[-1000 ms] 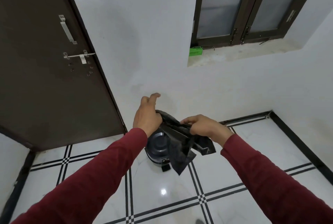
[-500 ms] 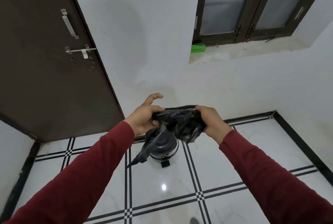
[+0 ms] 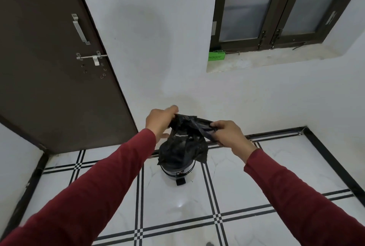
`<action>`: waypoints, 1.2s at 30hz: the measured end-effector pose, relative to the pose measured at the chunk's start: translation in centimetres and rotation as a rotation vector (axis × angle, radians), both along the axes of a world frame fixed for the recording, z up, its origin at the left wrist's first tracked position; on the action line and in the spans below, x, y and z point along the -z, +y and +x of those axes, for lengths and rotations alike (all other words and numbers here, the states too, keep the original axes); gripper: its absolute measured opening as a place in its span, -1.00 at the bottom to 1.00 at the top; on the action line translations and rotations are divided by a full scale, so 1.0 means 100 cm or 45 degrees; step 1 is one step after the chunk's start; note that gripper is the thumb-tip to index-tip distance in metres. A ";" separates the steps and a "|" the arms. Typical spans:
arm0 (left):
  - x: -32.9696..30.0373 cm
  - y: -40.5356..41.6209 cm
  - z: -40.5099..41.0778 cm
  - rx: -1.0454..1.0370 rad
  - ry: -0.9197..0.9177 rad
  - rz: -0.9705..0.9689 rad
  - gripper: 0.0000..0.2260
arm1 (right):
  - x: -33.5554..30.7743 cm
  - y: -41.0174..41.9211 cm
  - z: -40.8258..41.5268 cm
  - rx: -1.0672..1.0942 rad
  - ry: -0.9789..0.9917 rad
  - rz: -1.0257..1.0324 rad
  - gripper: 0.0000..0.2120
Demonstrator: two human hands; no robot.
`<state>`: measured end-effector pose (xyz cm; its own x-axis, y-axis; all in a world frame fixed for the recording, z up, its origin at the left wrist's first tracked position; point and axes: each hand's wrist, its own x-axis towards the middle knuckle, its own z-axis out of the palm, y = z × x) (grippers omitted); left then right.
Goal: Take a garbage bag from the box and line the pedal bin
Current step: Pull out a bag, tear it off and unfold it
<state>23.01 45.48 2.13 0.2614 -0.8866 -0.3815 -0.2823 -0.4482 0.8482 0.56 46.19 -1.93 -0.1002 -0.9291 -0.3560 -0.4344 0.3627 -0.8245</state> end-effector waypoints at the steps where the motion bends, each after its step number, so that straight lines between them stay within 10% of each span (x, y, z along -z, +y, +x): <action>1: 0.002 -0.002 0.000 -0.050 0.019 -0.035 -0.71 | 0.002 0.001 -0.003 -0.102 0.248 -0.110 -0.63; 7: 0.024 0.004 0.000 -0.068 -0.451 -0.315 -0.68 | 0.002 0.005 -0.012 -0.219 0.554 -0.221 -0.61; 12: 0.037 0.015 -0.001 0.581 -0.820 -0.461 -0.23 | 0.001 -0.004 -0.012 0.359 -0.661 0.196 -0.64; 16: 0.043 0.015 0.013 0.514 -0.642 -0.451 -0.49 | -0.009 -0.016 -0.025 0.745 -1.331 0.300 -0.60; 22: 0.037 0.007 0.026 0.113 -0.653 -0.218 -0.67 | -0.031 -0.002 -0.037 0.063 -1.010 0.371 -0.85; 27: 0.032 0.002 0.012 -0.060 -0.277 -0.035 -0.22 | -0.011 -0.009 -0.023 -0.455 0.277 -0.126 -0.73; 32: 0.030 0.002 0.026 0.526 -1.137 -0.156 -0.20 | 0.008 -0.016 -0.016 -0.373 0.917 -0.262 -0.53; 36: 0.018 -0.001 0.048 0.445 -1.469 -0.487 -0.29 | -0.005 -0.022 -0.016 -0.167 1.014 -0.531 -0.33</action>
<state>27.80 45.36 0.33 0.0005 -0.9783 0.2071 -0.9958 0.0184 0.0893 -1.07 44.01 -1.46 -0.0570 -0.9884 0.1409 -0.9487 0.0096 -0.3159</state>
